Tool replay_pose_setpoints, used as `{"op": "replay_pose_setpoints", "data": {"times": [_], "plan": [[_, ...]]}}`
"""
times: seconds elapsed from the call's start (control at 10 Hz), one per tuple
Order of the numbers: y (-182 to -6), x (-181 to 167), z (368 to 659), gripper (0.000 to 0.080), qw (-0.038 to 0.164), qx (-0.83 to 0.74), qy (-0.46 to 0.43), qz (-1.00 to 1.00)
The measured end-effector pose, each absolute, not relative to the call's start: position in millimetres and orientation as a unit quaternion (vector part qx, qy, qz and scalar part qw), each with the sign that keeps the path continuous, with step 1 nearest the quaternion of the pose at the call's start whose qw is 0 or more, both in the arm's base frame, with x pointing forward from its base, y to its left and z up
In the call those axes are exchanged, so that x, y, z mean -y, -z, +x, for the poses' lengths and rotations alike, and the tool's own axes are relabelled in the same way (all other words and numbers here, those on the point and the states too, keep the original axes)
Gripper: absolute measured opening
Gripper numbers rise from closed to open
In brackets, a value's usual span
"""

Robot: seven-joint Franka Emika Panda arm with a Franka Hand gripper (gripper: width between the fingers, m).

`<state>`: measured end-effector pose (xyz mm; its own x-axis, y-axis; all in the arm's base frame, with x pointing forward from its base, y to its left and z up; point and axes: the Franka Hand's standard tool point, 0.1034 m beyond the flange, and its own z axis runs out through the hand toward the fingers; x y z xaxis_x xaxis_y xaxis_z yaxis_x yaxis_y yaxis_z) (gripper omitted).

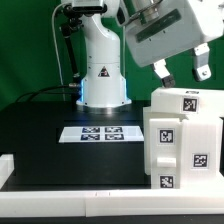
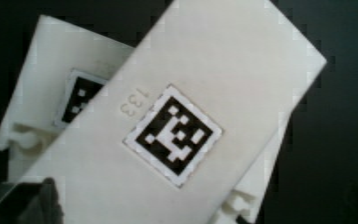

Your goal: Assemble cabinet

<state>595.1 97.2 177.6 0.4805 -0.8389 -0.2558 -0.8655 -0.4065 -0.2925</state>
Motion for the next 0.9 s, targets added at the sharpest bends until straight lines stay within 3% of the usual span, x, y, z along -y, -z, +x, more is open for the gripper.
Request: {"op": "replay_pose_setpoints", "data": {"times": [0.4,0.6,0.9], "plan": [[-179.6,-97,598,0.0797,0.199,-0.412,-0.009,-0.889],[-184.0,-100,598,0.0797,0.176,-0.271,0.007,-0.946],[-191.0,-103,600,0.0797,0.163,-0.082,0.02,-0.983]]}}
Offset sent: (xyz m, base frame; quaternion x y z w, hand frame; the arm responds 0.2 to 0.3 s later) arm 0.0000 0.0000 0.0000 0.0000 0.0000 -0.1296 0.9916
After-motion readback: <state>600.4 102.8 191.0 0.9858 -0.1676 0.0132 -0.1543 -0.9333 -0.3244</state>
